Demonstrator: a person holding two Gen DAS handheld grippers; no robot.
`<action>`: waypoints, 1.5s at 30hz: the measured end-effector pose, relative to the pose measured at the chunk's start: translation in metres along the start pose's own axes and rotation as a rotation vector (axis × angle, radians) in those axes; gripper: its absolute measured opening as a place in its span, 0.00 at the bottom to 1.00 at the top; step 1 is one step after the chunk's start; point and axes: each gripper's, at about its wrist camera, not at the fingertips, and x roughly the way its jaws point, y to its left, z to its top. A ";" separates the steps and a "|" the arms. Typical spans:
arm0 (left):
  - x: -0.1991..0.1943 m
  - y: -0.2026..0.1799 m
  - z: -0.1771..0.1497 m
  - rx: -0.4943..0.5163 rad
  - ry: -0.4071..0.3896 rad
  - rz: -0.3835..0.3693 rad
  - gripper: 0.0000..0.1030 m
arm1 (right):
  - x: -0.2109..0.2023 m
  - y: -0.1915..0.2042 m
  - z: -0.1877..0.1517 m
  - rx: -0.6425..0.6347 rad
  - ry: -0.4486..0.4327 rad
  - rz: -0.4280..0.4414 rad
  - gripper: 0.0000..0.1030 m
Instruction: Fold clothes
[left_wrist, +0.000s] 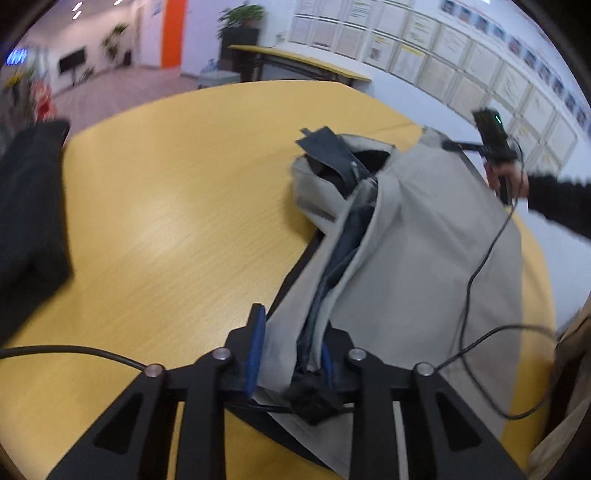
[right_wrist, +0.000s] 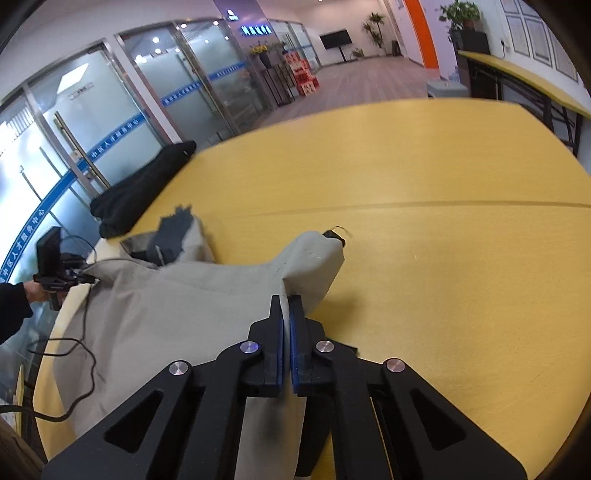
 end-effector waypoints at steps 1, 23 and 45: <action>-0.005 0.004 -0.001 -0.027 -0.009 -0.008 0.21 | -0.007 0.003 0.003 -0.007 -0.024 0.008 0.02; -0.018 0.041 -0.025 -0.313 -0.010 -0.050 0.30 | 0.073 -0.024 0.015 0.019 0.158 0.030 0.59; -0.017 0.059 -0.045 -0.439 0.083 0.017 0.15 | 0.115 0.002 0.038 -0.076 0.119 -0.006 0.08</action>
